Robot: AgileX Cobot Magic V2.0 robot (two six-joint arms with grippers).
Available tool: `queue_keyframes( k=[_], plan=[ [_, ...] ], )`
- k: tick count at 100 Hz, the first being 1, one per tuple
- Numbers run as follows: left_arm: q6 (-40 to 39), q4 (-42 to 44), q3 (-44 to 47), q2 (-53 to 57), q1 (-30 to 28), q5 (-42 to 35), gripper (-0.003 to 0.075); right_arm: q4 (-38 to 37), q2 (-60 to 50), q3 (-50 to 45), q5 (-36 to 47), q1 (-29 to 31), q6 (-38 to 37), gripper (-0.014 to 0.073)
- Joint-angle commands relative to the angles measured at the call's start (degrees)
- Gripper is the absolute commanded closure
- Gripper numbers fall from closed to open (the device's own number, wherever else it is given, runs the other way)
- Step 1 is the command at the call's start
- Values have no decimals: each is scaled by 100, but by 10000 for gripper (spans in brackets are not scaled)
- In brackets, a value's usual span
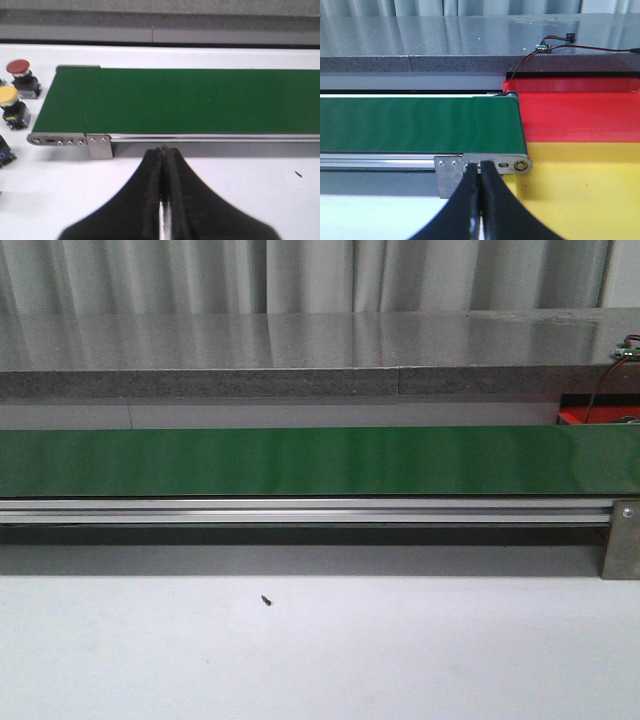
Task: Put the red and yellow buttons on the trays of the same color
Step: 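Move the left gripper over the red-capped buttons on the table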
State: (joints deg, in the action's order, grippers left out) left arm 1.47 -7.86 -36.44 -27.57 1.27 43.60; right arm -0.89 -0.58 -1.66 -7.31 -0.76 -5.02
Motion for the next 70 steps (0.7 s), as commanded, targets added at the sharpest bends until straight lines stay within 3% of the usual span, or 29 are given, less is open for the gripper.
queue_keyframes(
  k=[1, 39, 49, 64, 70],
  plan=[
    [-68, -375, -328, -387, 42, -14, 740, -76, -105, 107, 462, -10, 16, 664],
    [-68, -678, -328, -946, 42, 327, 717, -76, -105, 107, 462, -10, 16, 664],
    [-68, -678, -328, -946, 42, 459, 573, -76, -105, 107, 462, -10, 16, 664],
    [-68, -678, -328, -946, 42, 519, 202, -76, -105, 107, 462, -10, 16, 664],
    [-68, -668, -328, -946, 42, 519, 136, -76, -105, 107, 462, -10, 16, 664]
  ],
)
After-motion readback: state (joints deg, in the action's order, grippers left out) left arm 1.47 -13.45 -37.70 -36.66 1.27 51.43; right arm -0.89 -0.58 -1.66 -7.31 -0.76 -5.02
